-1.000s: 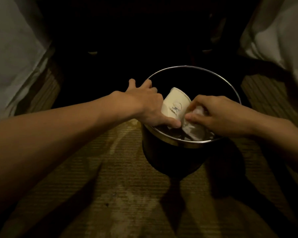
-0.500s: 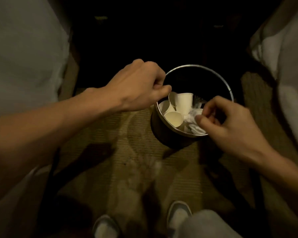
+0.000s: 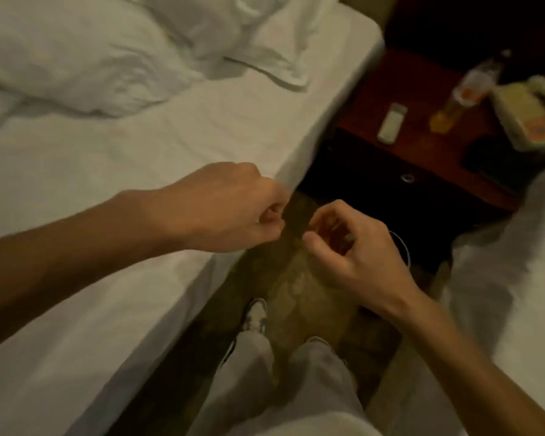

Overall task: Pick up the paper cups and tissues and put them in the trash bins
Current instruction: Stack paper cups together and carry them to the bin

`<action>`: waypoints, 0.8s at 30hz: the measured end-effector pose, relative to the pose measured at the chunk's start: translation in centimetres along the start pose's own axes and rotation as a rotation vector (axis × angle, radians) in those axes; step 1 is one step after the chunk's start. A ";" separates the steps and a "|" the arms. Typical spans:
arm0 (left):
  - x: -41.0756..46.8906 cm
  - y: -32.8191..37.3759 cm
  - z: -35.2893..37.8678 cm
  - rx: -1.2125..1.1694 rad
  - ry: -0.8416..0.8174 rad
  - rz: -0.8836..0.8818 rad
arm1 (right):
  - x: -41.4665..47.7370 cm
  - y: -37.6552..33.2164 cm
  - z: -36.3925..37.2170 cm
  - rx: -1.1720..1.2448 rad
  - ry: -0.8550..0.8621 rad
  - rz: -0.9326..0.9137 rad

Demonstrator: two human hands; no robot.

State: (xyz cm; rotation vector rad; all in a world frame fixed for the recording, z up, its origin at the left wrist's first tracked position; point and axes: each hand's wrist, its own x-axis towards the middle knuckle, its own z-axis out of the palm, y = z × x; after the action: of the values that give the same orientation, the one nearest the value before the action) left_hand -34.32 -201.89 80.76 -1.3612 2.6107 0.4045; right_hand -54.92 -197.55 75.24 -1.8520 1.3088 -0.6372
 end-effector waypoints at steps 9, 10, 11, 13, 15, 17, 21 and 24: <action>-32.9 13.1 -4.8 -0.183 0.373 -0.835 | -6.7 -17.4 5.3 0.135 -0.672 -0.492; -35.8 15.4 -4.4 -0.208 0.429 -0.963 | -7.9 -19.1 6.4 0.134 -0.744 -0.555; -38.4 17.7 -3.8 -0.237 0.480 -1.083 | -9.1 -20.6 7.7 0.122 -0.809 -0.627; -43.4 23.2 -2.1 -0.287 0.599 -1.306 | -12.6 -23.9 10.6 0.073 -0.943 -0.776; -47.5 28.4 0.1 -0.329 0.732 -1.502 | -16.7 -27.1 13.5 0.031 -1.052 -0.919; -50.5 33.2 2.6 -0.397 0.852 -1.680 | -21.2 -29.6 16.7 -0.018 -1.185 -1.035; -56.3 41.5 8.6 -0.535 1.059 -1.949 | -31.0 -32.7 23.1 -0.105 -1.422 -1.197; -61.8 46.0 13.0 -0.553 1.216 -2.110 | -38.5 -34.9 28.5 -0.155 -1.506 -1.244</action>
State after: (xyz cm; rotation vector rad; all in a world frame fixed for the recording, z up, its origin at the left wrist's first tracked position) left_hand -36.61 -124.73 92.61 -3.8683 -0.3251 -0.2156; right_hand -27.47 -146.64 88.16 -2.2155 -0.8368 0.4020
